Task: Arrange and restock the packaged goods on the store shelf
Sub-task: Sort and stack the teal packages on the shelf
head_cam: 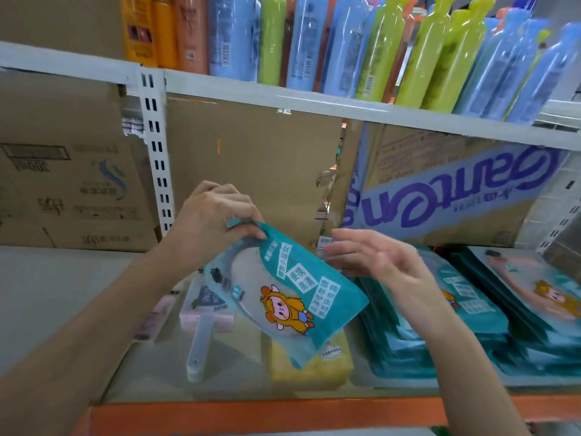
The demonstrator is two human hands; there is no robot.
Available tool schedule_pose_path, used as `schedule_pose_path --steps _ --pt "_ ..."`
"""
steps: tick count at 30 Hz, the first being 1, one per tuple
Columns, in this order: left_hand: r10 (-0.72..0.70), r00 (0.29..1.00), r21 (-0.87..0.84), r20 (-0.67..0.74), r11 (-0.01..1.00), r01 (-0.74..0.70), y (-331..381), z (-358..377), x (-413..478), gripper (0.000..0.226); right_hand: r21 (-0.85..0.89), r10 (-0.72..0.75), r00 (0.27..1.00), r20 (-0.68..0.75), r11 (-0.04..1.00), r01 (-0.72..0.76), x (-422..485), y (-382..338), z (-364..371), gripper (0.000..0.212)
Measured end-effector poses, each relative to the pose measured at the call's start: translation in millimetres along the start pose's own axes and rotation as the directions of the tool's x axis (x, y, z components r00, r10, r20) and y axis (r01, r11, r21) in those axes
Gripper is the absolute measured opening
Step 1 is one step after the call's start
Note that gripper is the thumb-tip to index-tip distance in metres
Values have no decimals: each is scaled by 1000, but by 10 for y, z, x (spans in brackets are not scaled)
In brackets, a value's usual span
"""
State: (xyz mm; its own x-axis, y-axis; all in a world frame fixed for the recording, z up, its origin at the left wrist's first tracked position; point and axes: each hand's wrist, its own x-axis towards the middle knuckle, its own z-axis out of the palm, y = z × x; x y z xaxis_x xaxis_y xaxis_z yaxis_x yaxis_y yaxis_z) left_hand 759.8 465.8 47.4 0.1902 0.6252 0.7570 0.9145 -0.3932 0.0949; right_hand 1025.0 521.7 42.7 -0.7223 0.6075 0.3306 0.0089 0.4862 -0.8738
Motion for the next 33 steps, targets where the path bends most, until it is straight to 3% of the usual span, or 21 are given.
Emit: schedule_pose_path --steps 2,5,7,11,13,15,18,20,23,25,29,33 --pt "-13 1000 24 22 1000 12 19 40 56 34 -184 101 993 54 979 -89 58 -60 37 75" --pt "7 999 76 45 997 -10 61 107 151 32 -429 168 985 43 893 -134 146 -62 51 45" --pt "14 999 85 48 996 -18 107 134 217 32 -514 155 987 42 850 -112 187 -61 35 25" --pt "69 998 83 10 994 -69 203 155 316 26 -571 144 989 37 816 -97 225 -29 12 17" --pt "41 996 106 -73 994 -33 226 158 353 27 -513 109 994 8 854 -90 214 0 -16 13" --pt "-89 974 77 -211 991 107 242 139 352 53 -340 108 994 -35 934 -113 188 49 -94 10" --pt "-331 879 -137 -343 943 302 288 86 288 77 -6 112 987 -117 993 -114 151 164 -256 7" --pt "-544 784 -393 -299 819 419 275 135 217 89 175 139 973 -185 979 -107 121 251 -357 14" --pt "-777 630 -729 7 427 534 237 296 143 99 317 198 949 -246 941 -114 72 346 -477 15" --pt "-754 620 -737 218 290 611 256 430 148 89 364 223 940 -258 924 -119 32 425 -538 18" --pt "-707 639 -700 303 290 653 434 656 311 19 408 242 937 -251 905 -124 -73 533 -647 34" --pt "-675 682 -715 283 326 619 578 791 487 15 350 280 895 -346 924 -154 -211 616 -790 12"
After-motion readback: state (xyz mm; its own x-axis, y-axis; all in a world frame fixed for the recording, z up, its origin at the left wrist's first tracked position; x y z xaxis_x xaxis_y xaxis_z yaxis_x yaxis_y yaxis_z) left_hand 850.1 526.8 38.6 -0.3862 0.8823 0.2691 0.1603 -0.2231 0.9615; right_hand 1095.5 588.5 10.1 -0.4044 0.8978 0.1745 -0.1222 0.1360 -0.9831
